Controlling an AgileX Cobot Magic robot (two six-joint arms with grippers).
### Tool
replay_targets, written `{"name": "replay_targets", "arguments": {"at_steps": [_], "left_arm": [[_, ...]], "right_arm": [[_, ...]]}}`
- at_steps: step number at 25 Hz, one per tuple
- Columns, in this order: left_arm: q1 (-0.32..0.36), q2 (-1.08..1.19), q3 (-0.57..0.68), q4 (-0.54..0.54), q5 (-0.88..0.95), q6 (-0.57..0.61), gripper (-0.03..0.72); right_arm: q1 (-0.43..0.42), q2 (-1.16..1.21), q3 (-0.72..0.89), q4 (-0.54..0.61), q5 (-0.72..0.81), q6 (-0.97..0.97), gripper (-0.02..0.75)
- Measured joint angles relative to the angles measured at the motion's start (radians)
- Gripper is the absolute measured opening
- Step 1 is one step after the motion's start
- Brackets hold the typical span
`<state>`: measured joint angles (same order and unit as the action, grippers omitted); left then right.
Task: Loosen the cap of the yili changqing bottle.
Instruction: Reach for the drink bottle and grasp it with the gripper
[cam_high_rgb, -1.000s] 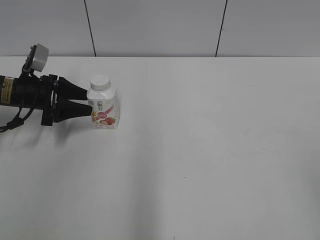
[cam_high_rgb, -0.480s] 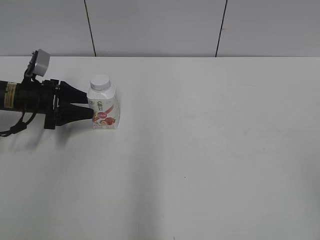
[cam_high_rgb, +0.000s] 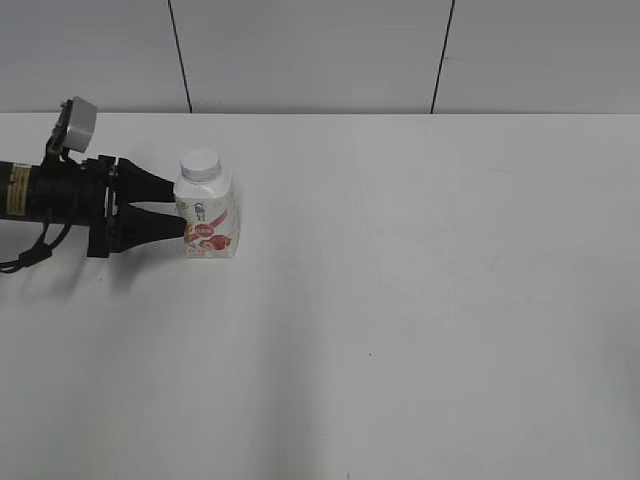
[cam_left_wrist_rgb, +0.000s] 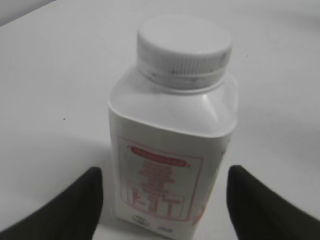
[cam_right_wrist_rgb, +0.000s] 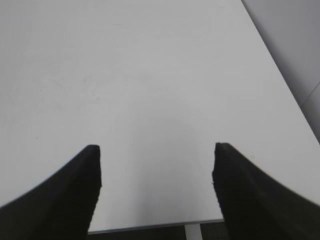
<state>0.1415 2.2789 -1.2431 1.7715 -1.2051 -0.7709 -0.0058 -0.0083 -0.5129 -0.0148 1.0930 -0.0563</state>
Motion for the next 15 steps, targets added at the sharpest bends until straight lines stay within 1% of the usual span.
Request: {"name": "replay_targets", "arguments": {"at_steps": [4, 5, 8, 15], "left_arm": [[0.001, 0.000, 0.000, 0.000, 0.000, 0.001, 0.639], [0.001, 0.000, 0.000, 0.000, 0.000, 0.004, 0.655], [0.001, 0.017, -0.001, -0.009, -0.003, 0.012, 0.668], [-0.006, 0.061, -0.030, -0.023, 0.000, 0.026, 0.666]], "right_arm": [[0.000, 0.000, 0.000, 0.000, 0.000, 0.000, 0.552], [0.000, 0.000, 0.000, 0.000, 0.000, 0.000, 0.552], [0.000, 0.000, 0.000, 0.000, -0.001, 0.000, 0.552], [0.000, 0.000, 0.000, 0.000, -0.001, 0.000, 0.552]]}}
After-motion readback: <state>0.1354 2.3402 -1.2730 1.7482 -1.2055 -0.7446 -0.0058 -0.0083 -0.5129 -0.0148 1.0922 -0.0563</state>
